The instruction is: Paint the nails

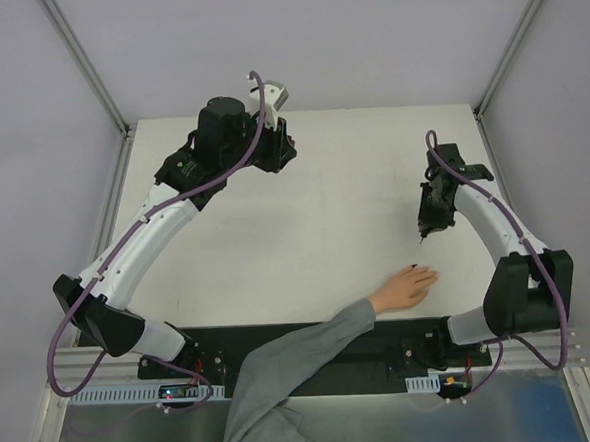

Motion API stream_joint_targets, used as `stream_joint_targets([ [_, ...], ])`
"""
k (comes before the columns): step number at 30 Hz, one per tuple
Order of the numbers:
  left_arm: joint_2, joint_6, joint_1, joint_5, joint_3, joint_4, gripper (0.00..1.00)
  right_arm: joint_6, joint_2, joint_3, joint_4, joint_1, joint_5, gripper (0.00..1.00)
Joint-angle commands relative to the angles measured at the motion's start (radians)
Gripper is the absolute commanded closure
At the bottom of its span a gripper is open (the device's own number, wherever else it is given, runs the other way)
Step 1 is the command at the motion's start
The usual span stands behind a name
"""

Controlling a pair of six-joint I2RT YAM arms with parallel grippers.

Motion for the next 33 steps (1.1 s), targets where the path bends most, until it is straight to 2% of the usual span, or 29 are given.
stream_joint_targets([
  [1,-0.057,-0.017,-0.006,-0.023,0.017,0.053,1.0,0.002,-0.109,0.088,-0.115,0.019,-0.037,1.0],
  [5,-0.089,-0.06,-0.006,0.022,0.003,0.059,1.0,-0.011,-0.147,0.197,-0.177,0.061,-0.064,1.0],
  [9,-0.157,-0.136,-0.006,0.051,-0.063,0.09,1.0,-0.019,-0.157,0.294,-0.217,0.092,-0.159,1.0],
  [14,-0.29,-0.201,-0.008,0.085,-0.297,0.212,1.0,-0.034,-0.199,0.341,-0.168,0.212,-0.166,1.0],
  [18,-0.384,-0.176,-0.008,0.146,-0.518,0.375,1.0,-0.068,-0.251,0.298,-0.094,0.314,-0.117,1.0],
  [21,-0.428,-0.135,-0.008,0.213,-0.613,0.459,1.0,-0.071,-0.316,0.223,-0.022,0.349,-0.149,1.0],
  [26,-0.441,-0.086,-0.008,0.31,-0.689,0.548,1.0,-0.019,-0.351,0.203,-0.025,0.378,-0.224,0.99],
  [28,-0.436,-0.063,-0.008,0.409,-0.726,0.599,1.0,0.013,-0.353,0.226,-0.016,0.407,-0.233,1.0],
  [33,-0.424,-0.046,-0.008,0.549,-0.743,0.68,1.0,0.074,-0.322,0.367,-0.034,0.539,-0.259,0.99],
])
